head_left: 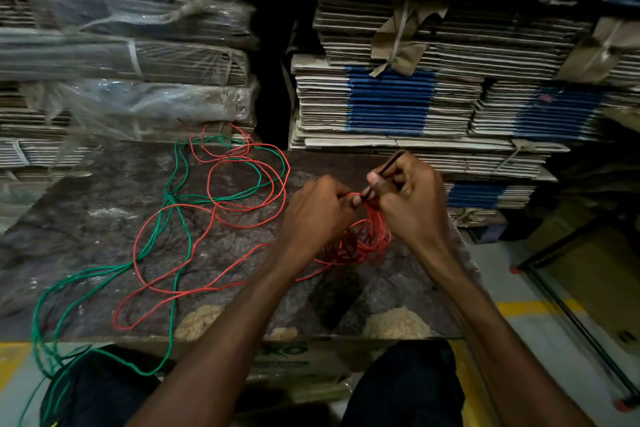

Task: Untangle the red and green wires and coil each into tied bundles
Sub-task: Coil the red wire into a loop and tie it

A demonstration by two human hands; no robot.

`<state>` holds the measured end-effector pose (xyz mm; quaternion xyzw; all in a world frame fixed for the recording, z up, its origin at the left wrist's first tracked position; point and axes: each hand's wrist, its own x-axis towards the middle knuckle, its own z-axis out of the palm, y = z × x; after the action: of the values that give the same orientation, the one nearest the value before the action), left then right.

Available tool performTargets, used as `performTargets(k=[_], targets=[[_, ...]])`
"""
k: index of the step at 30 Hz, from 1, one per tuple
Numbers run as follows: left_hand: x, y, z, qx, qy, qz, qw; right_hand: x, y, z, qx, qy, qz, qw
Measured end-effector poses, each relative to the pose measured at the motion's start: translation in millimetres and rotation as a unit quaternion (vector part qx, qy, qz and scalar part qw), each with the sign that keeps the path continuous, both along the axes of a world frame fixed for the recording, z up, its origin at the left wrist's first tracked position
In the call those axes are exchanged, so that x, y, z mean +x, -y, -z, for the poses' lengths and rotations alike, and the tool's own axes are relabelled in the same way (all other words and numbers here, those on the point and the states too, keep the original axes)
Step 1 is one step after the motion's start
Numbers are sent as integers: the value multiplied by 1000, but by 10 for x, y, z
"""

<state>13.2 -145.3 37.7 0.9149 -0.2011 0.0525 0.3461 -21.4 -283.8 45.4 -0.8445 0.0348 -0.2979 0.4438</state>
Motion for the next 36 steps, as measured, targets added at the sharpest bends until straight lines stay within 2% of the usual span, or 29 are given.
performTargets(k=[5,9,12,15,18,23,28,30,32,34,36], targets=[[216,3,99,-46,-56,59,996,35,106,-29,107,-8,-84,991],[321,1,155,-113,-110,95,983,22,281,24,204,-71,-153,964],[317,52,154,-191,-167,109,961,-48,401,161,249,-158,-177,939],[328,188,157,-293,-256,111,914,-109,527,229,308,-202,-204,907],[376,364,195,-343,-318,88,879,-90,670,244,330,-186,-178,908],[578,688,296,-348,-330,54,876,134,962,326,320,-158,-82,931],[875,939,501,-240,-241,102,935,521,1298,514,300,-138,-2,944],[987,1020,556,-118,-191,129,966,694,1396,610,280,-143,14,949],[1041,1091,491,-1,-131,151,980,844,1483,706,242,-161,15,957],[1109,1181,484,91,-77,156,980,947,1571,790,162,-168,10,972],[1144,1268,504,172,-57,165,970,1003,1669,873,11,-188,22,982]])
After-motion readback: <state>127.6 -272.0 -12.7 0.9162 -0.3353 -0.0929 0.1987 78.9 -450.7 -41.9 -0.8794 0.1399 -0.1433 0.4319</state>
